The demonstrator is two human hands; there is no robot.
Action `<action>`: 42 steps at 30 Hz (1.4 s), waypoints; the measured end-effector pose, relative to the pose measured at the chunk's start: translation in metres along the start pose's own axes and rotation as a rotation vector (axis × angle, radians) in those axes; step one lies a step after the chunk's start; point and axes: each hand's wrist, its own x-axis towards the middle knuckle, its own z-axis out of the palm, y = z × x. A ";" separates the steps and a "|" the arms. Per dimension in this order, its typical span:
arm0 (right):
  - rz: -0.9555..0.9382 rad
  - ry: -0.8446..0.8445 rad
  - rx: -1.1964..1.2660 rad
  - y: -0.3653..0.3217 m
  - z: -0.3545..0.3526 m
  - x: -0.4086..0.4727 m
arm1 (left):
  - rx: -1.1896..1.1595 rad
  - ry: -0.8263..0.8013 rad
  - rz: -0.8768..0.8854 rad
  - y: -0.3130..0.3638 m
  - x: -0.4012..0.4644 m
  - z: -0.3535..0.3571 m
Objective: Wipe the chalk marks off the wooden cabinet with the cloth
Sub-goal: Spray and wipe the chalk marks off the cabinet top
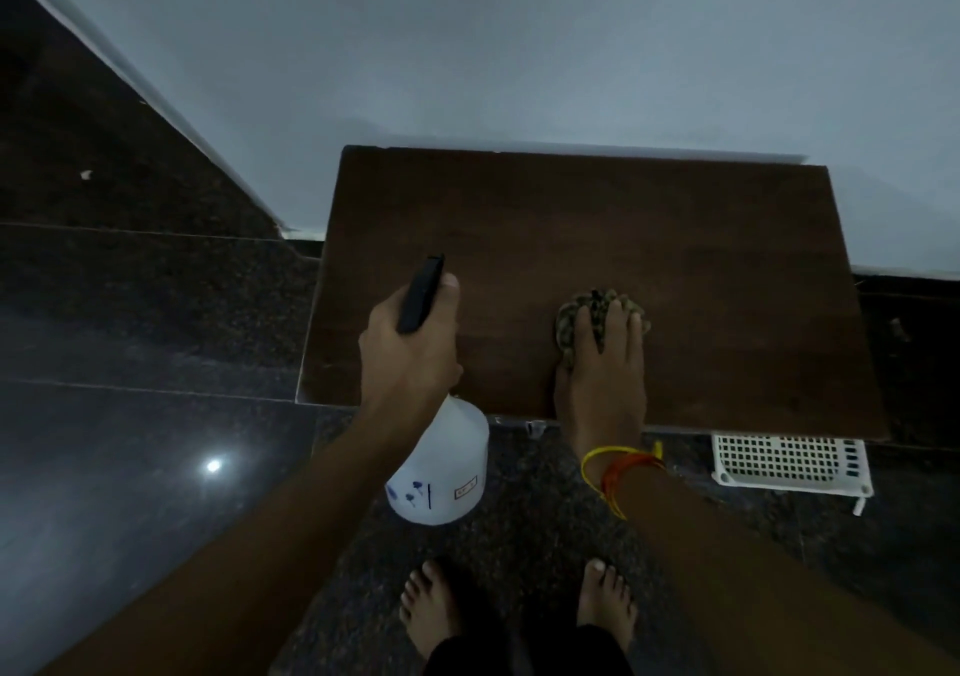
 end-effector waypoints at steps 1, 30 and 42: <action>-0.015 -0.005 0.007 -0.008 0.002 -0.005 | 0.002 0.010 -0.002 -0.002 0.001 -0.004; -0.472 -0.087 0.062 -0.165 0.046 -0.059 | -0.051 0.164 0.004 -0.044 0.034 -0.144; -0.604 -0.091 0.109 -0.196 0.059 -0.068 | -0.027 0.189 -0.021 -0.056 0.032 -0.171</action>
